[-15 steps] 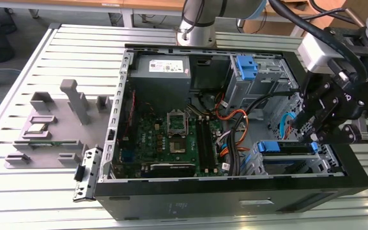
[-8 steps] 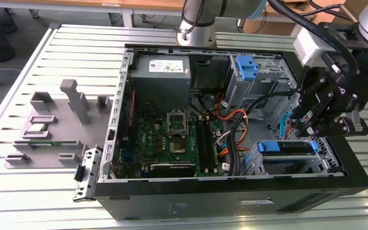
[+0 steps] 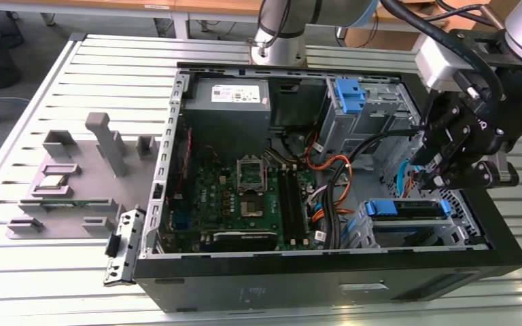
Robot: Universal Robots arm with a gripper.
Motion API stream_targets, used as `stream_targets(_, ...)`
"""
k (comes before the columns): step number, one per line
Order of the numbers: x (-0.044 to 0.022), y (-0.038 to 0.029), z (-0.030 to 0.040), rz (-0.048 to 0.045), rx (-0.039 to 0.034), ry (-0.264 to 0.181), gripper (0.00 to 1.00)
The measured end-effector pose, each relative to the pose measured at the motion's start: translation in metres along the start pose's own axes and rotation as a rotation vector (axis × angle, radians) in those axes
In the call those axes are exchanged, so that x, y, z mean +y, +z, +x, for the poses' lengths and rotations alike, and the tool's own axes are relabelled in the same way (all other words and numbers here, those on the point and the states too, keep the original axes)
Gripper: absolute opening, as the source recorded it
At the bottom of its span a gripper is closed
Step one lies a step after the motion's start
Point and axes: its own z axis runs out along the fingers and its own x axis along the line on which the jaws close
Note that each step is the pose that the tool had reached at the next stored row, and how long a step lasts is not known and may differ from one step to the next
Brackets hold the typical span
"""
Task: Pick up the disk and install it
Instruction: 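Insert the first disk wire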
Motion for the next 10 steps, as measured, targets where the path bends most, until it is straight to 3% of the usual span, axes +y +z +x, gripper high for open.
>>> stream_targets(10,-0.0041,0.0007,-0.0025,0.0,0.0002,0.0,0.42)
